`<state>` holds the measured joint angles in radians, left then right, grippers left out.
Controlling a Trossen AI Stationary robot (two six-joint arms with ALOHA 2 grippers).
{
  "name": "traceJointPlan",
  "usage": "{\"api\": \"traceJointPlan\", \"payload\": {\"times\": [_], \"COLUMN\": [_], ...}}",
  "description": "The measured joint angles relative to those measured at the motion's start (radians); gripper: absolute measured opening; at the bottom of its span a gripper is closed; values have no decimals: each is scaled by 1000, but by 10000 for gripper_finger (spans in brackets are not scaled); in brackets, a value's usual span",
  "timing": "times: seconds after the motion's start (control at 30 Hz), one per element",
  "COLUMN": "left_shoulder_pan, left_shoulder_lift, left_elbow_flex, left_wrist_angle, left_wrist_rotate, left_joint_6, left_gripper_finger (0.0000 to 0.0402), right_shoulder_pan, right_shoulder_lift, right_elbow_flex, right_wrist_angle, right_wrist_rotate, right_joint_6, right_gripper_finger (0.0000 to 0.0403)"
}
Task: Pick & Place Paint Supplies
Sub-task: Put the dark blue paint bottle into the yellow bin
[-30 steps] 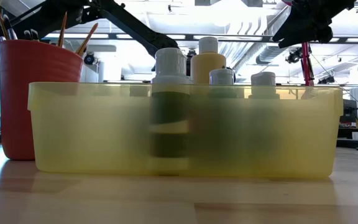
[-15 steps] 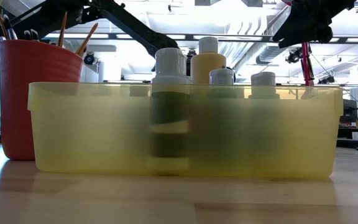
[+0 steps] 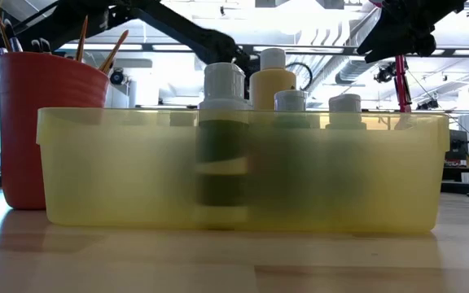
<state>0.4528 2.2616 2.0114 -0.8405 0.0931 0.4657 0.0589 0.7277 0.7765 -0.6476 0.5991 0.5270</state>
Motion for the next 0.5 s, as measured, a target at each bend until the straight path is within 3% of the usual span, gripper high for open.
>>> {"api": "traceJointPlan", "payload": {"times": [0.2,0.37,0.5], "left_shoulder_pan": [45,96,133], "left_shoulder_lift": [-3,-59,-133], "left_elbow_flex": [155,256,258], "left_wrist_angle": [-56,-107,-139], "left_wrist_rotate": [189,366,430], "left_joint_6": [-185,-189,-190], "left_gripper_finger": [115,115,115], "right_shoulder_pan": [0,0,0], "right_shoulder_lift": [0,0,0], "right_elbow_flex": [0,0,0], "right_wrist_angle": [0,0,1], "right_wrist_rotate": [0,0,3], "right_joint_6": [3,47,75], "right_gripper_finger": [174,174,174]}}
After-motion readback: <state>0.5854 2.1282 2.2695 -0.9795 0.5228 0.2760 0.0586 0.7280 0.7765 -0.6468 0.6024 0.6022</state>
